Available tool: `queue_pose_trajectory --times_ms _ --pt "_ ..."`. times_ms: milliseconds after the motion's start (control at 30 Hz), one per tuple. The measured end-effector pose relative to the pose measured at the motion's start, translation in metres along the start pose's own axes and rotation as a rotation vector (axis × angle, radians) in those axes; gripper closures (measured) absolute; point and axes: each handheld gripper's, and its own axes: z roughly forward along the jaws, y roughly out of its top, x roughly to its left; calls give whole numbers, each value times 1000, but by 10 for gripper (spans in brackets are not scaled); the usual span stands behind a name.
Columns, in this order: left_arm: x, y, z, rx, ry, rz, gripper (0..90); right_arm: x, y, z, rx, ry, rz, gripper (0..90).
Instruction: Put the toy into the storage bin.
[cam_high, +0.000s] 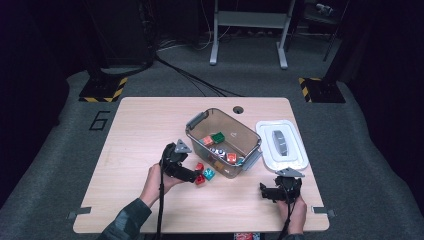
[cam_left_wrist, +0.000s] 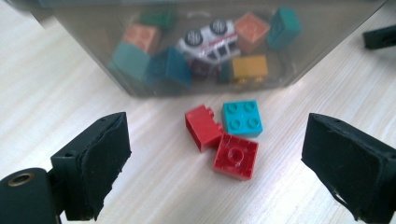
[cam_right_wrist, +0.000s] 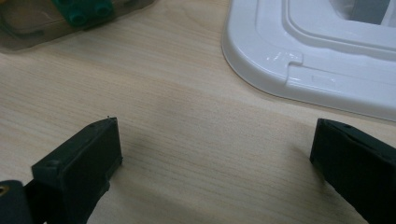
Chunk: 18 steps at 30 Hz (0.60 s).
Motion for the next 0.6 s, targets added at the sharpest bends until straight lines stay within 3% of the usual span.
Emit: queue_pose_trajectory --times_ms 133,367,600 --pt "2 -7 16 25 -1 -24 100 0 0 0 0 0 0 14" --pt "5 -10 36 20 1 -58 154 0 0 0 0 0 0 14" --pt "7 -9 50 8 10 -66 324 0 0 0 0 0 0 14"
